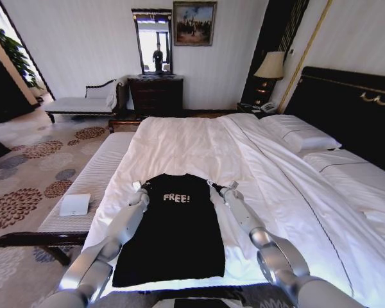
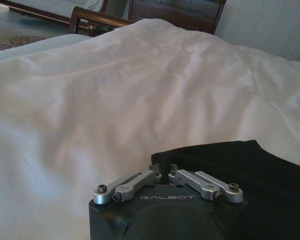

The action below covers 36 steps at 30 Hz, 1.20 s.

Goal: Fold the clothes on the bed.

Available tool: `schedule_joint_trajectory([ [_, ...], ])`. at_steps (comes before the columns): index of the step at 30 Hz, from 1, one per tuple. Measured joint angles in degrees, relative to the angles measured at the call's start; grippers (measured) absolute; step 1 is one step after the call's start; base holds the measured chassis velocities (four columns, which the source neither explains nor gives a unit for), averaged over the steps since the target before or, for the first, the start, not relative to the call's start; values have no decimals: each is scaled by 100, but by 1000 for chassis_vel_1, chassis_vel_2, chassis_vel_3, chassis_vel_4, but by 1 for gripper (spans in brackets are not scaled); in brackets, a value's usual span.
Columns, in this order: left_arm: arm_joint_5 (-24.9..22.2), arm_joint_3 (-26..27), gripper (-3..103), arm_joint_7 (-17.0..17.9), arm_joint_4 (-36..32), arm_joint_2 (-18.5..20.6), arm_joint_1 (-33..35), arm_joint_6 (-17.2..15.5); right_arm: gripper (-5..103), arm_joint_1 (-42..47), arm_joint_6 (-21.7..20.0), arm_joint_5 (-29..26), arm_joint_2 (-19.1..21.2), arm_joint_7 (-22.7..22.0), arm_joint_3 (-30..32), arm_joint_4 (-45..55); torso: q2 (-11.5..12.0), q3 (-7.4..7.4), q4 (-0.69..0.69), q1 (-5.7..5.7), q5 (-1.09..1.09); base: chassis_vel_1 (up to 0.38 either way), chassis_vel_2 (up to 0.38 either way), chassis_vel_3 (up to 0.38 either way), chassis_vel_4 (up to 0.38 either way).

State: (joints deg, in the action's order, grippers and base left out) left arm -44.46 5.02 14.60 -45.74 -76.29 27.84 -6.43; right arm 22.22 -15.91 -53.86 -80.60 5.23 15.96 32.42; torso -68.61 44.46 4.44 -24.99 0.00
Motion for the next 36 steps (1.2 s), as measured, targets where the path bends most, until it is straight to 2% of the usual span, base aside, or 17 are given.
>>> schedule_joint_trajectory([
  [4, 7, 11, 0, 20, -17, 36, 11, -8, 64, 67, 37, 36, -74, -29, 18, 54, 0, 0, -2, 0, 0, 0, 0, 0, 0],
  [6, 7, 14, 0, 25, -24, 58, 16, -9, 64, 97, 57, 57, -86, -29, 18, 65, 0, 0, -1, 0, -1, 0, 0, 0, 0],
  [7, 4, 21, 0, 27, -25, 71, 17, -11, 52, 112, 79, 74, -99, -30, 27, 66, 0, 0, -1, 0, 0, 0, 0, 0, 0],
  [8, 4, 21, 0, 27, -25, 71, 17, -11, 52, 112, 79, 74, -99, -30, 27, 66, 0, 0, -1, 0, 0, 0, 0, 0, 0],
  [9, 0, 26, 0, 27, -25, 72, 16, -12, 47, 112, 89, 75, -114, -29, 56, 66, 0, 0, -2, 0, 0, 0, 0, 0, 0],
  [10, -2, 27, 0, 16, 17, 54, -5, -16, 36, 82, 93, 19, -129, -46, 103, 83, 0, 0, -3, -1, 0, 0, 0, 0, 0],
  [12, -2, 33, 0, -14, 95, 27, -54, -16, 25, 53, 92, 3, -147, -59, 89, 109, 1, 0, -2, -1, 0, 0, 0, 0, 0],
  [13, -2, 33, 0, -14, 95, 27, -54, -16, 25, 53, 92, 3, -147, -59, 89, 109, 1, 0, -2, -1, 0, 0, 0, 0, 0],
  [16, -6, 39, 0, -35, 144, 1, -104, -16, 9, 43, 92, 23, -201, -87, 74, 118, 1, 0, -4, 0, 0, 0, 0, 0, 0],
  [17, -6, 39, 0, -35, 144, 1, -104, -16, 9, 43, 92, 23, -201, -87, 74, 118, 1, 0, -4, 0, 0, 0, 0, 0, 0],
  [18, -7, 39, 0, -36, 147, -4, -116, -16, 4, 55, 92, 25, -204, -87, 72, 135, 1, -1, -4, 0, 0, 0, 0, 0, 0],
  [30, -21, 44, 0, -19, 74, 89, -111, -13, 0, 263, 207, 85, -148, -147, -67, 556, 1, -1, -3, 0, 0, 0, 0, 0, 0],
  [33, -46, 44, 0, 0, 7, 142, -117, -10, 0, 345, 390, 346, -71, -158, -169, 773, 1, -1, -3, 1, 0, 0, 0, 0, 0],
  [36, -129, 39, 0, 44, -63, 260, -196, -11, 0, 498, 677, 850, 94, -180, -413, 1212, 1, -1, -2, 1, 0, 0, 0, 0, 0],
])
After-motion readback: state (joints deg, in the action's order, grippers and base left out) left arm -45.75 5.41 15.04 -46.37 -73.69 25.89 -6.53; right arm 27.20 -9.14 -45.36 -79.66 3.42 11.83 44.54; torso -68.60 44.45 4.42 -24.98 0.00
